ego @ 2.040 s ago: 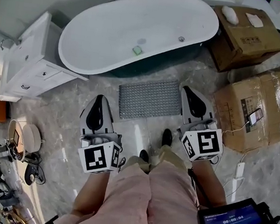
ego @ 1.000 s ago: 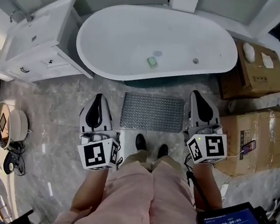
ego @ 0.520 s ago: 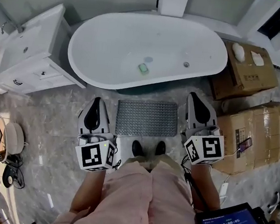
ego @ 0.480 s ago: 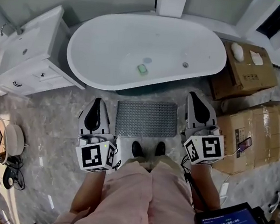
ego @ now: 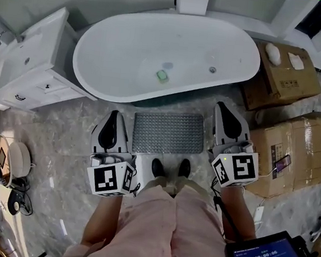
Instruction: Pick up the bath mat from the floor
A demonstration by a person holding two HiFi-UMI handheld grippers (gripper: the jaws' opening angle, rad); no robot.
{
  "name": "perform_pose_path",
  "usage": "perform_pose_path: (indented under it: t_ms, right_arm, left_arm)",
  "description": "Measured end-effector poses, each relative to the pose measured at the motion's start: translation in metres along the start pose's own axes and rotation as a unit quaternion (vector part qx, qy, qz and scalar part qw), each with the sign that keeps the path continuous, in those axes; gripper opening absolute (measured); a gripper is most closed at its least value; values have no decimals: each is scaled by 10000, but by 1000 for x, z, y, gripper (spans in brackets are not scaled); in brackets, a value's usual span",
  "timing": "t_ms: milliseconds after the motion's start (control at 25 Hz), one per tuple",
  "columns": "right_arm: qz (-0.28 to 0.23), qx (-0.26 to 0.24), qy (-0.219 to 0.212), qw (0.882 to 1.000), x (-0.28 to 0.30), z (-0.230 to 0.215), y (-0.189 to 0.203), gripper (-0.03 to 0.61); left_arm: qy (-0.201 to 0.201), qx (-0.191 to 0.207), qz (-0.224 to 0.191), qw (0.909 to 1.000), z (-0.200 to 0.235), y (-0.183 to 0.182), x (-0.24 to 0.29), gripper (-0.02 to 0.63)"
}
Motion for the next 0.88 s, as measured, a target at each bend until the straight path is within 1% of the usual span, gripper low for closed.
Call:
perform_pose_path:
  t_ms: [160, 440, 680, 880]
  right_arm:
    - [310, 102, -1, 9995, 6, -19, 23, 18]
    - [986, 268, 22, 9948, 4, -32, 82, 18]
    - [1629, 361, 36, 9860, -8, -34, 138, 18]
    - [2106, 514, 132, 9761, -19, -32, 186, 18]
  left_arm:
    - [-3, -72, 237, 9997, -12, 17, 12, 28]
    - [-106, -216, 960, 9951, -17, 70, 11, 28]
    - [59, -320, 1474, 9885, -19, 120, 5, 28]
    - [66, -448, 1797, 9827, -16, 156, 4, 28]
Point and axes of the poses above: the fingertips, and each gripper's own axes: x forward along the fingers, z to its left, y out of its underside, the point moved 8 cm from there along -x, backward along the fingers, and after that the axes turned 10 degrees about y, right-handed, at the moved point
